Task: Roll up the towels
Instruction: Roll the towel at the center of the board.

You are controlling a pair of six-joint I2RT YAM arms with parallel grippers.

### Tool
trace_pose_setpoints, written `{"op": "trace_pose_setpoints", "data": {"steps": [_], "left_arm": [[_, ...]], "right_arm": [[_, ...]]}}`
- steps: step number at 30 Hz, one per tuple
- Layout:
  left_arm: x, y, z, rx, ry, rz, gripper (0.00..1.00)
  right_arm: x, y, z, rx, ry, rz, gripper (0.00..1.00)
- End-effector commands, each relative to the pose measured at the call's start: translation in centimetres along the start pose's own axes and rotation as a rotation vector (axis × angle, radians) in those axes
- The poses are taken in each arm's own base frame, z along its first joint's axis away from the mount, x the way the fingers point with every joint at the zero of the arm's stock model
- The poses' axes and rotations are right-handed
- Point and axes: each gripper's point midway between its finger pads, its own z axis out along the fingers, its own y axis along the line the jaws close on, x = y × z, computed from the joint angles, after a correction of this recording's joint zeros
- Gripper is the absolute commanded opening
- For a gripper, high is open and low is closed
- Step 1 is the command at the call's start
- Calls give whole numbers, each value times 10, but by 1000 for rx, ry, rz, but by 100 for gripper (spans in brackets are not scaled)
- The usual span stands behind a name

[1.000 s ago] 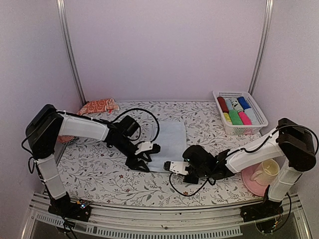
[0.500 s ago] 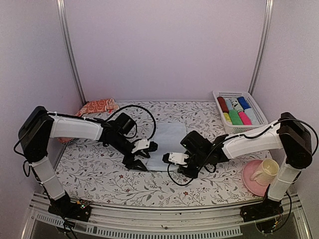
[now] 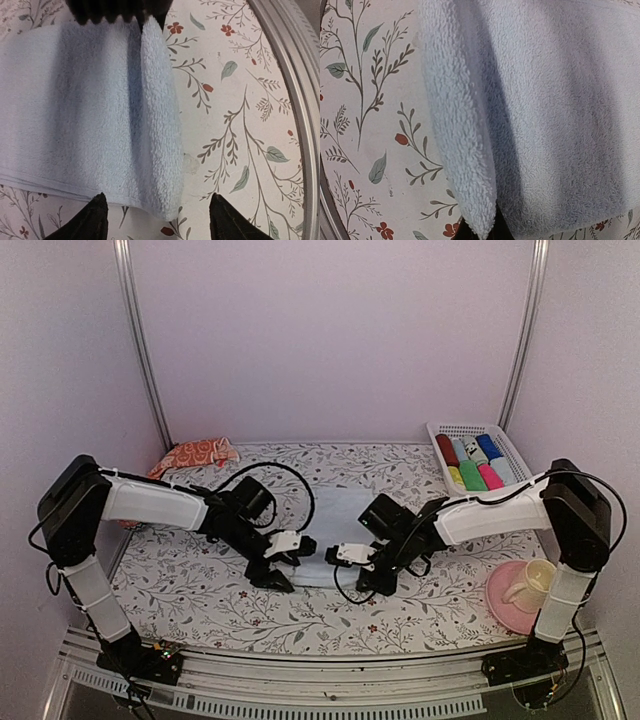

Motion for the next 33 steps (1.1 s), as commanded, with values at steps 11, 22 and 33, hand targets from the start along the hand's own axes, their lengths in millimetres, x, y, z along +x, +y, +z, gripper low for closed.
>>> {"op": "trace_pose_setpoints", "data": {"steps": [11,22,33], "left_arm": [[-4,8,10,3,9,-28,46],[-4,6,14,43,12,-67,0],[8,22,8,50,8,-190,0]], "right_arm": [[6,-4,0,-89,31,75,3],[6,-10,0,-80,51,82,8],[1,-13,-20,-111,-16,135,25]]}}
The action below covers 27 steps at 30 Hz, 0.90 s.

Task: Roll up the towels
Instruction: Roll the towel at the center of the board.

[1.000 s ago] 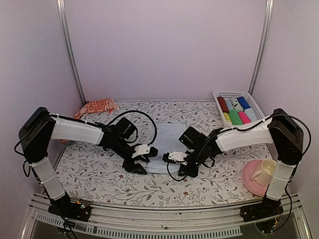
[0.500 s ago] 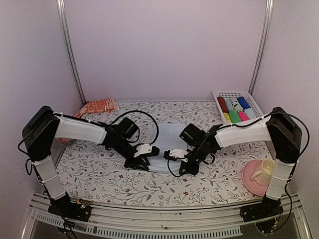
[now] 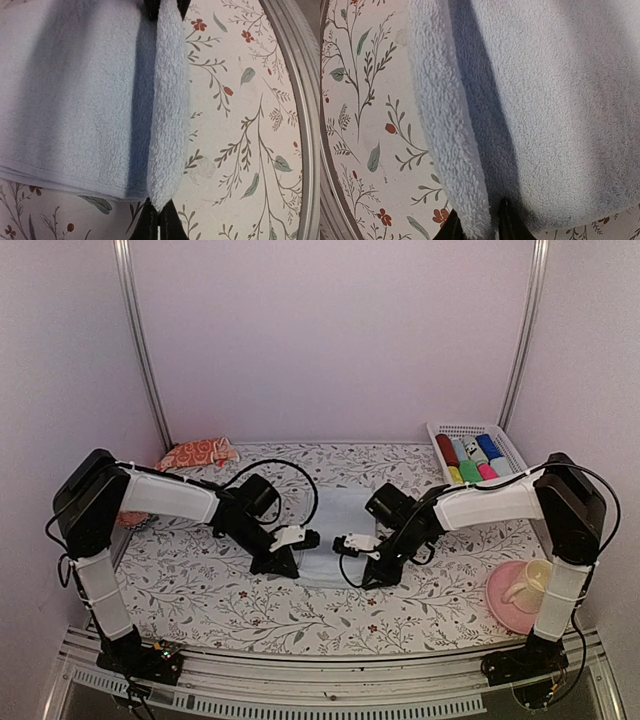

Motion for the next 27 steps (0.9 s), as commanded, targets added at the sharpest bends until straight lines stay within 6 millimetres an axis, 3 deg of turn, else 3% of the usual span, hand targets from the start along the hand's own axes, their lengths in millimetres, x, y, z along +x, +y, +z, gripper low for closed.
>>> {"op": "trace_pose_setpoints", "data": {"steps": [1,8,13,17,23,27], "left_arm": [[-1,7,-2,16,-14,-54,0],[0,8,1,27,-6,-65,0],[3,13,2,10,6,-80,0],[3,22,0,-23,3,-102,0],[3,31,-3,-50,-6,-125,0],[7,39,0,-74,14,-147,0]], "right_arm": [[-11,3,-18,-17,-56,11,25],[-13,2,-20,-32,-69,23,20],[-11,-12,-19,-11,-64,67,4],[-10,-29,-19,13,-65,120,3],[-7,-37,-10,21,-42,145,3],[-17,-49,-11,43,-55,158,4]]}}
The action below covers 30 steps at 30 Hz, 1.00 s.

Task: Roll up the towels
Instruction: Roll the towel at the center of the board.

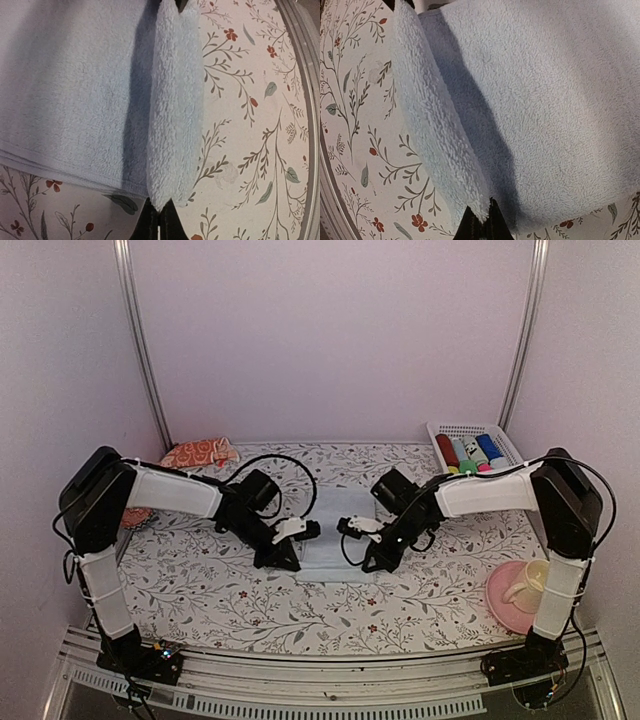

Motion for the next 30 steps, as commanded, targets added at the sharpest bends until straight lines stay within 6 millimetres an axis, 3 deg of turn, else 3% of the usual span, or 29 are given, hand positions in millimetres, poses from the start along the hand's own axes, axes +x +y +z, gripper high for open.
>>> {"op": "trace_pose_setpoints", "data": {"steps": [1,9,15,17,19,22,26,30], "left_arm": [[6,20,3,-49,26,-44,0],[16,28,6,-86,61,-67,4],[15,35,0,-123,57,-73,25],[13,37,-3,-135,53,-69,37],[9,38,-8,-154,47,-59,42],[4,42,-19,-205,31,-30,59],[-1,41,-36,-290,-6,55,71],[-10,36,-51,-387,-79,220,75]], "right_arm": [[-7,-20,2,44,3,43,4],[4,-32,17,70,54,84,13],[8,-40,14,107,64,110,20],[6,-40,11,110,56,110,25],[4,-40,10,110,51,109,25],[4,-40,10,110,49,110,26],[6,-43,10,108,52,129,27],[9,-48,9,98,48,169,28]]}}
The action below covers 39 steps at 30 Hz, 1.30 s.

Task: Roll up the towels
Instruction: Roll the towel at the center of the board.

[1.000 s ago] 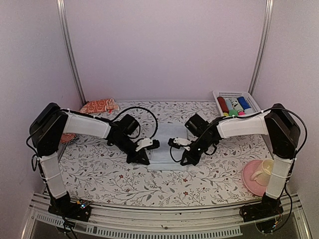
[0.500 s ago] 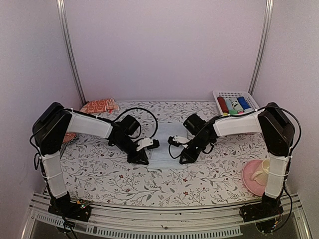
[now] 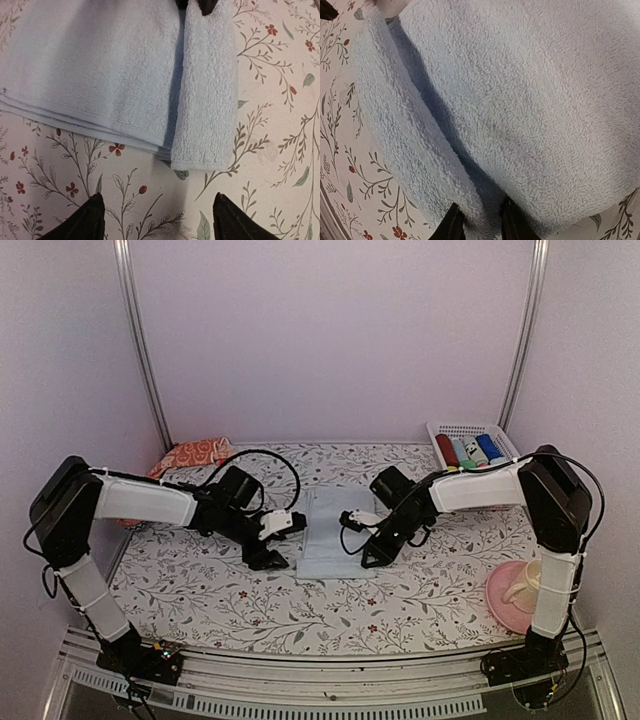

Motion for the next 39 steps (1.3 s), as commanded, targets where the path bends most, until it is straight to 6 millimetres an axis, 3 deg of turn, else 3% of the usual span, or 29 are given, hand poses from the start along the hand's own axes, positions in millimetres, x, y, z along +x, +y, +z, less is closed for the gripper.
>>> {"op": "trace_pose_setpoints", "data": {"steps": [1,7,18,23,34,39], "left_arm": [[-16,10,-22,-158,-122,205,75],[-12,-12,-15,-327,-127,512,72],[-25,-43,2,-387,-130,671,68],[-20,-57,15,-393,-96,759,64],[-7,-54,42,-432,13,788,58],[-1,-51,52,-445,60,791,50]], "right_arm": [[10,-21,1,28,27,78,28],[15,-22,4,-7,35,120,28],[20,-24,6,-29,44,150,27],[19,-25,5,-29,40,152,26],[21,-24,6,-30,41,155,25],[20,-25,6,-32,39,156,25]]}}
